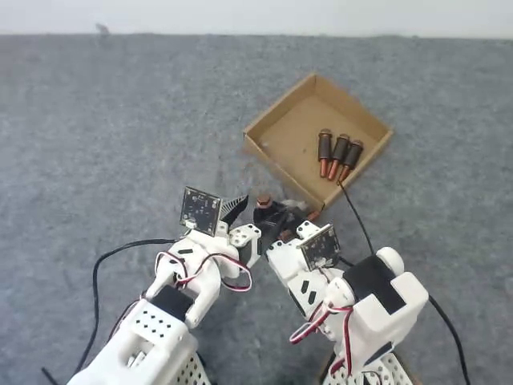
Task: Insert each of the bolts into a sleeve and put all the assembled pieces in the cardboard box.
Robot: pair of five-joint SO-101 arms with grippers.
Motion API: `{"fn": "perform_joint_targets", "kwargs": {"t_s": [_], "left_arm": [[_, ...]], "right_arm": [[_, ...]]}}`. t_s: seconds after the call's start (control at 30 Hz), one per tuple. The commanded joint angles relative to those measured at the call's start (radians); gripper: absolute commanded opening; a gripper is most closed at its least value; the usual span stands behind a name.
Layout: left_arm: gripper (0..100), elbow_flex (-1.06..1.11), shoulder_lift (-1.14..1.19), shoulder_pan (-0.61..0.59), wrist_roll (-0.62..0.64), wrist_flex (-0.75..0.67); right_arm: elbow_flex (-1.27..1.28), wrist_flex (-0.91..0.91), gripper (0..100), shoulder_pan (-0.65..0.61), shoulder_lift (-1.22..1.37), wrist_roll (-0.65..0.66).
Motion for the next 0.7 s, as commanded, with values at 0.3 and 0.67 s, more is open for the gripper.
{"fn": "perform_joint_targets", "kwargs": {"t_s": [0.3,0.67], "left_arm": [[13,-0.137,-0.026,-0.014,0.031,0.009],[1,-0.165,-0.037,-0.161,0.031,0.011]], "right_arm": [[-0.029,0.001,0.6,0.012,-0.047,-0.005],[-0.029,0.001,0.6,0.012,-0.045,-0.005]]}}
